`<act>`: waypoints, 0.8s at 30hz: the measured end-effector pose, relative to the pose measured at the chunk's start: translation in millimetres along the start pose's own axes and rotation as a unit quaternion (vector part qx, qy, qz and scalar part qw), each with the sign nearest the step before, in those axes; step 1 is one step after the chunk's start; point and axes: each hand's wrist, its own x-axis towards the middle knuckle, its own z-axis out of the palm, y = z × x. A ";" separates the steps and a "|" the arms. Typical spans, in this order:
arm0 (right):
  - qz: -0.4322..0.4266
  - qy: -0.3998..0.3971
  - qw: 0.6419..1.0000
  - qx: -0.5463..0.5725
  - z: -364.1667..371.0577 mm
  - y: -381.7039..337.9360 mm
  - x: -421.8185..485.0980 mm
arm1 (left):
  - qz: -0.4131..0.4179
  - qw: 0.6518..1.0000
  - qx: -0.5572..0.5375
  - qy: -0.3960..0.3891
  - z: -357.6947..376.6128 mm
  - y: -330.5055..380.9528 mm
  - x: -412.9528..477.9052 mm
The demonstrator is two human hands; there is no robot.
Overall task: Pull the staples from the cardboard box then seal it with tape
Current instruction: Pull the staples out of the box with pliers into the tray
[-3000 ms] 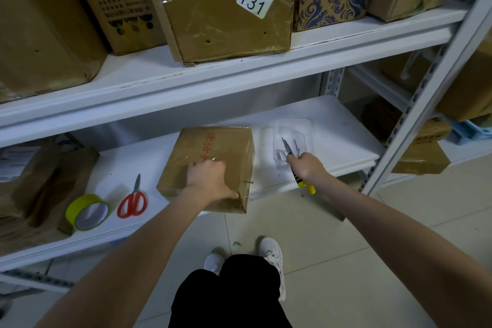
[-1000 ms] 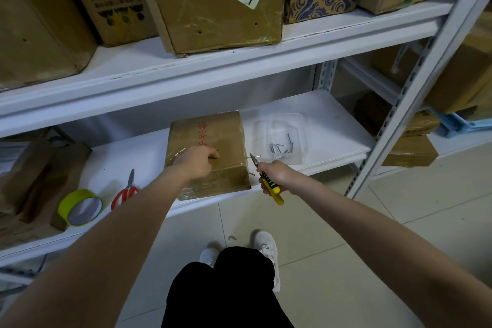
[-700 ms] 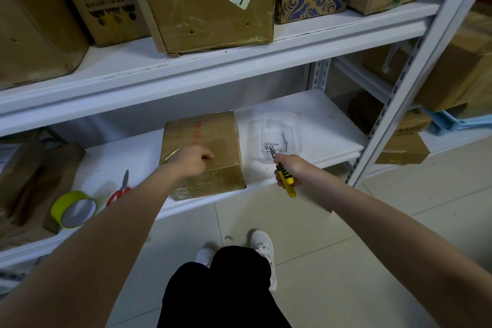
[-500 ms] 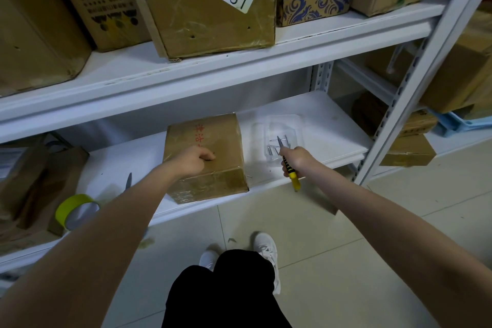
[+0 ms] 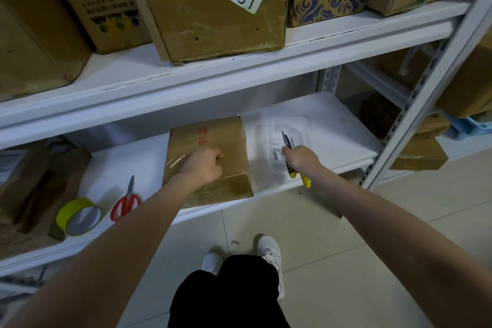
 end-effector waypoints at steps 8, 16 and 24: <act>0.125 -0.234 0.949 0.168 14.1 9.6 -17.9 | -0.057 0.996 0.068 0.013 23.8 28.0 0.4; 0.192 -0.380 0.885 0.189 36.7 22.8 -34.7 | -0.070 0.995 0.075 0.004 21.7 32.1 3.1; 0.182 -0.362 0.887 0.223 52.9 16.4 -31.6 | -0.061 0.995 0.073 -0.004 20.7 28.7 4.8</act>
